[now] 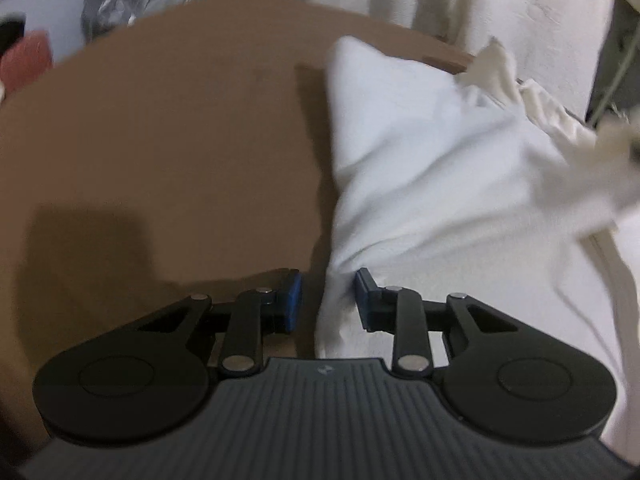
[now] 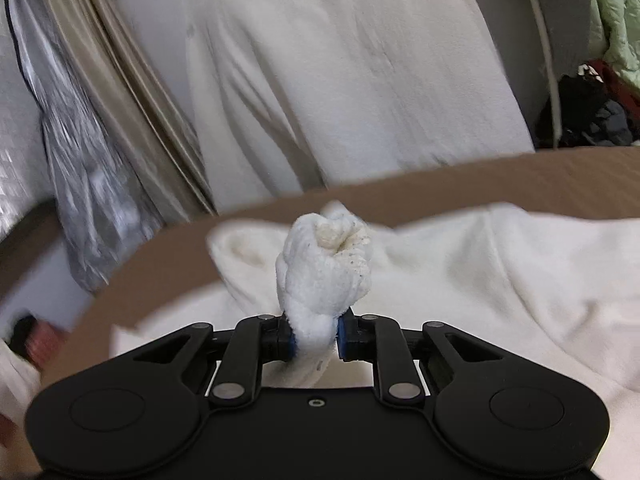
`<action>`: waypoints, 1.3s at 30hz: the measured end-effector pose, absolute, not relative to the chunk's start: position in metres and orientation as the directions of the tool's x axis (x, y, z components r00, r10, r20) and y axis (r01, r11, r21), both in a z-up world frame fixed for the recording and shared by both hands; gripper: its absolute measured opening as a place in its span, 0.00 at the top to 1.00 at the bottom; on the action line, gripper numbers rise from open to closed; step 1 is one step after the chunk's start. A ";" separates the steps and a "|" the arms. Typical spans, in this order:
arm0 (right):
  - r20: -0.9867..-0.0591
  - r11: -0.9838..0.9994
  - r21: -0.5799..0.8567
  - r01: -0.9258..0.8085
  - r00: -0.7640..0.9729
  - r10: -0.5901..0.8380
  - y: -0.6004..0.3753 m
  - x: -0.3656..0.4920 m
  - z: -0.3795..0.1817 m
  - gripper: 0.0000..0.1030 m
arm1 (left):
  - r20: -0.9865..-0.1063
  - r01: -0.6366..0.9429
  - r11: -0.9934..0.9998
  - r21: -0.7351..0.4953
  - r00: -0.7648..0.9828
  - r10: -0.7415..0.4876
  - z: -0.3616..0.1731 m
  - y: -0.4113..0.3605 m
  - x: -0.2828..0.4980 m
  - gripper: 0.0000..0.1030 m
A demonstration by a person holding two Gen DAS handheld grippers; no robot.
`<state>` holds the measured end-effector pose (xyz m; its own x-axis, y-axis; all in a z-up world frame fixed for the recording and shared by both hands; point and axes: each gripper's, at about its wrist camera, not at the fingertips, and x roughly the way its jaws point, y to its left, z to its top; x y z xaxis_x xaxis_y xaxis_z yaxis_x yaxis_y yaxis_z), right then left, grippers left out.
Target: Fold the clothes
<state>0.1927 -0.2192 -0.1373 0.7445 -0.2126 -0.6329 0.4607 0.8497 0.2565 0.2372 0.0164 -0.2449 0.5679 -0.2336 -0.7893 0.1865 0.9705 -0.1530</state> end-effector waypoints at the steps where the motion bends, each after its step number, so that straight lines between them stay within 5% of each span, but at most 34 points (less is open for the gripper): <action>1: -0.671 0.862 0.191 0.470 0.703 -0.234 -0.217 0.193 -0.147 0.80 | -0.790 0.189 0.974 -0.122 0.576 -0.211 -0.244 0.012 0.237 0.67; 4: -0.757 0.892 0.025 0.451 0.592 -0.278 -0.212 0.193 -0.181 0.75 | -0.801 0.214 0.975 -0.061 0.572 -0.176 -0.240 0.006 0.232 0.62; 8: -0.732 0.858 0.027 0.514 0.594 -0.333 -0.224 0.184 -0.174 0.46 | -0.833 0.236 0.969 -0.067 0.521 -0.185 -0.235 0.011 0.232 0.54; 12: -0.755 0.858 0.005 0.513 0.564 -0.333 -0.239 0.171 -0.159 0.47 | -0.794 0.196 0.944 -0.265 0.511 -0.329 -0.214 0.045 0.231 0.50; 16: -0.745 0.815 -0.004 0.580 0.542 -0.389 -0.256 0.145 -0.147 0.45 | -0.690 0.203 0.925 -0.322 0.618 -0.376 -0.195 0.057 0.226 0.43; 19: -0.750 0.763 0.186 0.619 0.591 -0.297 -0.277 0.130 -0.146 0.45 | -0.675 0.194 0.923 -0.331 0.635 -0.376 -0.208 0.044 0.231 0.38; 24: -0.704 0.606 0.550 0.576 0.709 -0.035 -0.284 0.128 -0.170 0.37 | -0.770 0.206 0.953 -0.221 0.563 -0.300 -0.246 0.010 0.246 0.37; 27: -0.725 0.505 0.585 0.634 0.688 -0.024 -0.284 0.138 -0.200 0.34 | -0.786 0.215 0.964 -0.156 0.563 -0.253 -0.244 -0.001 0.243 0.37; 29: -0.704 0.577 0.535 0.617 0.703 -0.099 -0.279 0.143 -0.196 0.74 | -0.794 0.211 0.967 -0.145 0.559 -0.241 -0.243 -0.002 0.241 0.31; 34: -0.687 0.878 0.086 0.472 0.666 -0.291 -0.237 0.161 -0.170 0.74 | -0.797 0.201 0.967 -0.155 0.554 -0.242 -0.243 0.000 0.240 0.28; 36: -0.711 0.871 0.082 0.485 0.641 -0.290 -0.241 0.163 -0.181 0.72 | -0.796 0.198 0.970 -0.140 0.560 -0.229 -0.242 -0.001 0.240 0.26; 39: -0.713 0.839 0.112 0.533 0.631 -0.306 -0.245 0.154 -0.185 0.54 | -0.795 0.195 0.975 -0.111 0.572 -0.205 -0.240 -0.004 0.238 0.20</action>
<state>0.1537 -0.2448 -0.1847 0.6315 -0.3057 -0.7126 0.5330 0.8386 0.1125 0.2383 -0.0036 -0.2404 0.5716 -0.2045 -0.7946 0.1946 0.9746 -0.1109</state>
